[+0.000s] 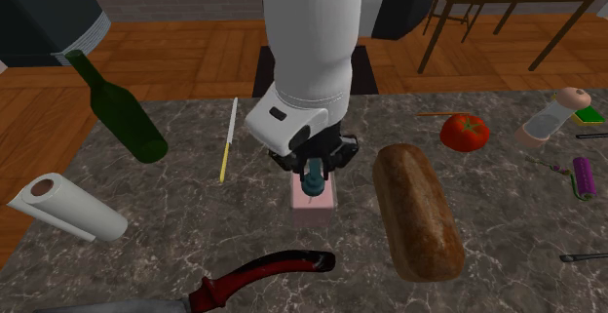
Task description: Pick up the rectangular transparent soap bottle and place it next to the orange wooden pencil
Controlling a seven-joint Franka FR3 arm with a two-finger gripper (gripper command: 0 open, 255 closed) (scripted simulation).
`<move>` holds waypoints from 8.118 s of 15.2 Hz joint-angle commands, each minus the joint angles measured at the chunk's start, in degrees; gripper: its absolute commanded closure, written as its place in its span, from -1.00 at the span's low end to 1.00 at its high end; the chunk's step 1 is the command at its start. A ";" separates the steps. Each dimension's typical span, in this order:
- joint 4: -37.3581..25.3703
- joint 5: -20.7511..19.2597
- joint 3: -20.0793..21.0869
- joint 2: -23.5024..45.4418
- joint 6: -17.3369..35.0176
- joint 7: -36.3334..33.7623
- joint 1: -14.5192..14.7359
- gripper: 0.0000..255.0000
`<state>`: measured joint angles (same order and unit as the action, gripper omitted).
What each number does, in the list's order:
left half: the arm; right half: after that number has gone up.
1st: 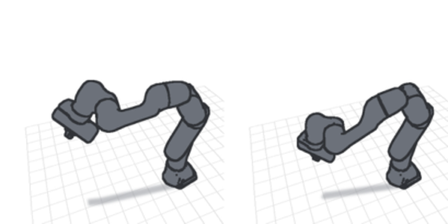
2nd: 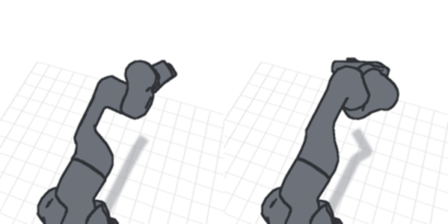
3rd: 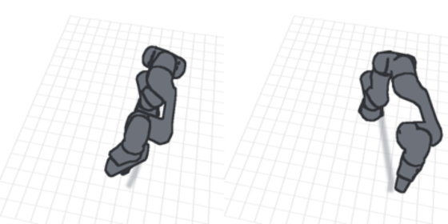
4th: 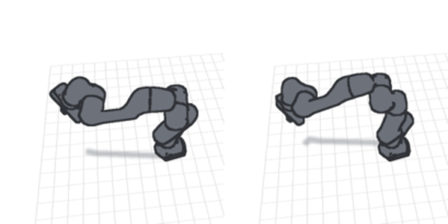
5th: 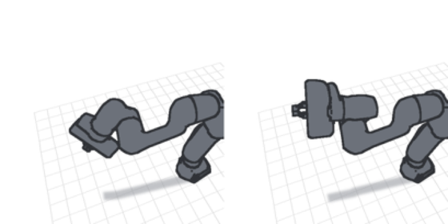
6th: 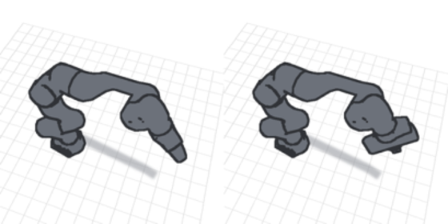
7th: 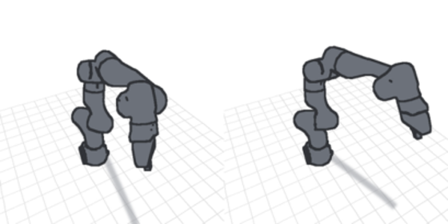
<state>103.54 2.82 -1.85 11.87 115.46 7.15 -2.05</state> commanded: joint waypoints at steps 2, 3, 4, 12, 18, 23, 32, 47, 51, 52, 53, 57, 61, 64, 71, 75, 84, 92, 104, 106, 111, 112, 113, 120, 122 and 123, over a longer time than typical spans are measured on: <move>-1.57 -0.07 0.00 -0.54 -2.12 -0.13 0.02 1.00; -2.11 -0.09 -0.01 -0.72 -2.83 -0.17 0.02 1.00; -2.66 -0.11 -0.01 -0.89 -3.55 -0.20 0.02 1.00; -7.61 -0.23 -0.04 -1.81 -9.43 -0.44 -0.01 1.00; -12.02 -0.28 -0.06 -1.98 -13.99 -0.60 -0.03 1.00; -16.20 -0.30 -0.07 -1.73 -17.93 -0.73 -0.06 1.00; -25.22 -0.26 -0.10 -0.26 -25.47 -0.96 -0.15 1.00; -13.63 -0.65 3.33 -13.19 -26.51 -8.93 4.38 1.00; -6.93 -0.25 5.60 -19.02 -25.46 -13.17 6.42 1.00; -5.48 -0.09 6.21 -20.34 -25.29 -14.26 6.91 1.00; -4.12 0.10 6.84 -21.61 -25.15 -15.36 7.42 1.00; 0.54 1.11 9.55 -26.21 -24.84 -19.86 9.38 1.00; 4.03 2.44 12.51 -30.02 -24.82 -24.53 11.36 1.00; 5.94 3.61 14.90 -32.34 -24.92 -28.17 12.85 1.00; 8.91 6.18 20.05 -35.69 -24.48 -35.47 15.69 1.00; 12.62 6.46 20.21 -36.40 -21.46 -35.20 15.84 1.00; 20.26 7.06 20.75 -37.25 -14.67 -34.71 16.17 1.00; 26.28 7.55 21.40 -37.13 -8.52 -34.41 16.43 1.00; 34.03 8.12 22.66 -35.26 1.08 -34.20 16.67 1.00; 35.17 8.18 22.89 -34.73 2.73 -34.20 16.69 1.00; 37.82 8.26 23.51 -33.15 6.95 -34.25 16.70 1.00; 38.32 8.26 23.64 -32.78 7.81 -34.27 16.70 1.00; 38.81 8.26 23.77 -32.39 8.67 -34.30 16.69 1.00; 40.84 8.17 24.38 -30.46 12.61 -34.45 16.60 1.00; 40.84 8.17 24.39 -30.46 12.61 -34.45 16.59 1.00; 40.84 8.17 24.39 -30.46 12.61 -34.45 16.59 1.00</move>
<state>144.00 11.02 22.61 -18.76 128.25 -27.32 14.61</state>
